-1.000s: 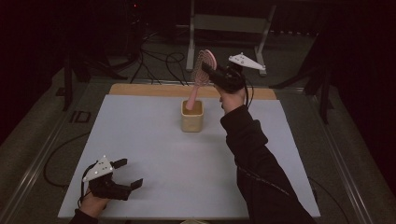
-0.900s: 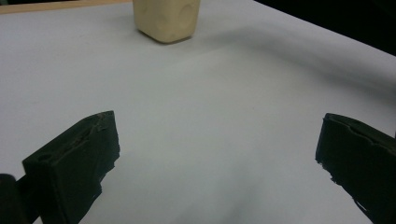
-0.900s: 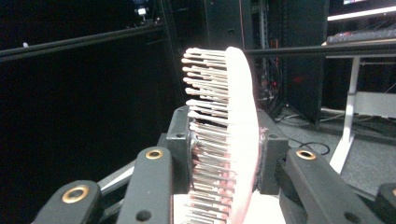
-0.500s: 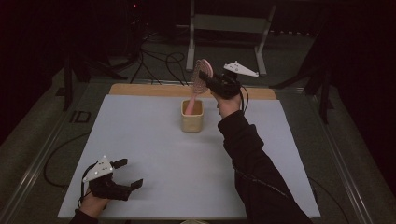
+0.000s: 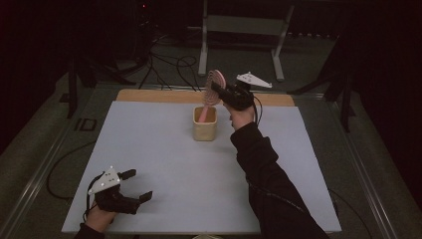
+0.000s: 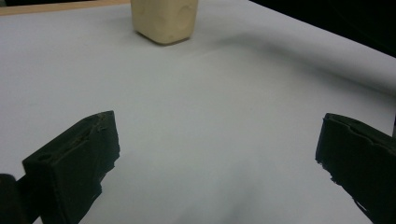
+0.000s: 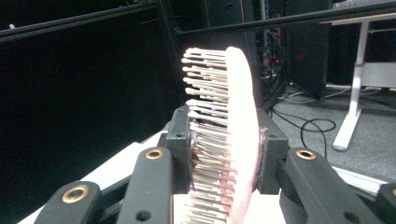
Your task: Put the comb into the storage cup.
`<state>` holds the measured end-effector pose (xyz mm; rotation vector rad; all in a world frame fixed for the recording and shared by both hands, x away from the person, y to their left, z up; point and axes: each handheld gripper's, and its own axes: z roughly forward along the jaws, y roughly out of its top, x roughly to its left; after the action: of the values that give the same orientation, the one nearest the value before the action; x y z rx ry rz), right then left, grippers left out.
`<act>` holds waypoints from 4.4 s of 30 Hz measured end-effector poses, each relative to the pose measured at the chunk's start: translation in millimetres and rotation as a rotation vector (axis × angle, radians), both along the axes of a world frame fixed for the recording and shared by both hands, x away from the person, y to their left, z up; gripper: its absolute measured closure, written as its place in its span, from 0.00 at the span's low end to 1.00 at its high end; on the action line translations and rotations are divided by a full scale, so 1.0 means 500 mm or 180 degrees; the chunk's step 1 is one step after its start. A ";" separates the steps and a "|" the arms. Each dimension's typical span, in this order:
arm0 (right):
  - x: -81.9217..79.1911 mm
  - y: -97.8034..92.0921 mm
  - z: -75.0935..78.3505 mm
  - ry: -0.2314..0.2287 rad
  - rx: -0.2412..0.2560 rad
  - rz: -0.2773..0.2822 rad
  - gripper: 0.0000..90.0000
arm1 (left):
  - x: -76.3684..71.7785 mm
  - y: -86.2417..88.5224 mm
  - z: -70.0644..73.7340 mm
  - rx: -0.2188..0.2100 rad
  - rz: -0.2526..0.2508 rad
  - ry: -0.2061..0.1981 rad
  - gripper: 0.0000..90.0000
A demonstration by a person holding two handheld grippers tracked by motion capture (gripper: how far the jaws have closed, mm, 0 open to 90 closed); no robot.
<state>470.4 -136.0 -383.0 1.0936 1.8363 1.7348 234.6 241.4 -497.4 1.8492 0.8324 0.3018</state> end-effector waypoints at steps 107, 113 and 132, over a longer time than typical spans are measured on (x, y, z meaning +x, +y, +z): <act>-0.071 -0.114 -0.047 0.0376 -0.0623 0.0252 0.13 | -0.004 0.001 0.002 0.0001 0.0044 -0.0038 0.00; -0.098 -0.128 -0.051 0.0348 -0.0685 0.0281 0.12 | -0.005 0.003 0.002 0.0003 0.0042 -0.0040 0.00; -0.190 -0.160 -0.101 0.0360 -0.0701 0.0396 0.12 | -0.008 0.003 0.003 0.0013 0.0038 -0.0061 0.00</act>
<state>375.4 -215.9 -433.5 1.0267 2.1474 1.5166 230.8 243.0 -495.7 1.8430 0.8304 0.3286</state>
